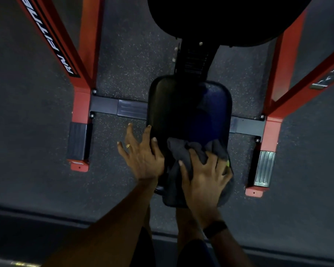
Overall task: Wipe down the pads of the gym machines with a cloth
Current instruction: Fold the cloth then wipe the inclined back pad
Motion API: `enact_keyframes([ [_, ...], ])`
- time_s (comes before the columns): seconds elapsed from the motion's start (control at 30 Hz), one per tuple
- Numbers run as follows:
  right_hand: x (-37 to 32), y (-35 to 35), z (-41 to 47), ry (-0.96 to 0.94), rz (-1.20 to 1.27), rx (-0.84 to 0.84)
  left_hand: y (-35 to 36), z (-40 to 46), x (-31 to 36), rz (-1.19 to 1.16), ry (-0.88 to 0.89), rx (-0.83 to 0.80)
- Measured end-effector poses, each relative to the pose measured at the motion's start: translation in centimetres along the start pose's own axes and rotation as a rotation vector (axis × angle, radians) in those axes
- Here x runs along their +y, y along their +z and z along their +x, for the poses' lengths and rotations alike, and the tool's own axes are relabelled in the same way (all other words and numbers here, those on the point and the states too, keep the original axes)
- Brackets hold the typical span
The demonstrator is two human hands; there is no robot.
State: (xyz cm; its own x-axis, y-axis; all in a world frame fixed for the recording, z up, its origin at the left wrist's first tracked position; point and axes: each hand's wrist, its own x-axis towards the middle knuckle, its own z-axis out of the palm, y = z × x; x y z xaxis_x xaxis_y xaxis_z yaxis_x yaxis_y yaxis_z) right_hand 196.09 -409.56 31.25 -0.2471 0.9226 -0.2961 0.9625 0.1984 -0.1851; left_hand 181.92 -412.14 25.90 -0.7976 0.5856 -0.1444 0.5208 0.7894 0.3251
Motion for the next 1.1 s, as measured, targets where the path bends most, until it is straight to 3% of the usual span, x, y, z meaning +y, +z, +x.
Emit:
enact_keyframes([
  [0.13, -1.5, 0.8, 6.4, -0.07, -0.059, 0.072, 0.1, 0.0, 0.0, -0.013, 0.007, 0.019],
  [0.27, -3.9, 2.6, 17.0, -0.012, -0.123, 0.151, 0.1, -0.1, 0.2, -0.021, 0.003, 0.01],
  [0.43, -5.5, 3.5, 25.6, -0.016, -0.143, 0.044, -0.4, -0.1, 0.3, -0.026, -0.019, -0.008],
  [0.53, -5.0, 3.3, 23.0, -0.084, -0.12, 0.075, -0.5, 0.0, 0.3, -0.023, -0.012, -0.033],
  [0.63, -3.6, 1.8, 14.1, -0.157, -0.046, 0.122, -0.6, -0.2, 0.2, -0.064, -0.014, 0.009],
  [0.77, -2.6, 0.7, 4.4, -0.225, -0.035, 0.035, -0.2, 0.2, 0.5, -0.195, -0.094, 0.101],
  [0.93, -4.7, 2.4, 10.7, -0.25, -0.096, 0.126, -0.5, -0.1, 0.2, -0.168, -0.072, 0.079],
  [1.1, -7.6, 3.9, 18.5, -0.237, -0.181, 0.113, -0.7, 0.0, 0.5, -0.143, -0.079, 0.054],
])
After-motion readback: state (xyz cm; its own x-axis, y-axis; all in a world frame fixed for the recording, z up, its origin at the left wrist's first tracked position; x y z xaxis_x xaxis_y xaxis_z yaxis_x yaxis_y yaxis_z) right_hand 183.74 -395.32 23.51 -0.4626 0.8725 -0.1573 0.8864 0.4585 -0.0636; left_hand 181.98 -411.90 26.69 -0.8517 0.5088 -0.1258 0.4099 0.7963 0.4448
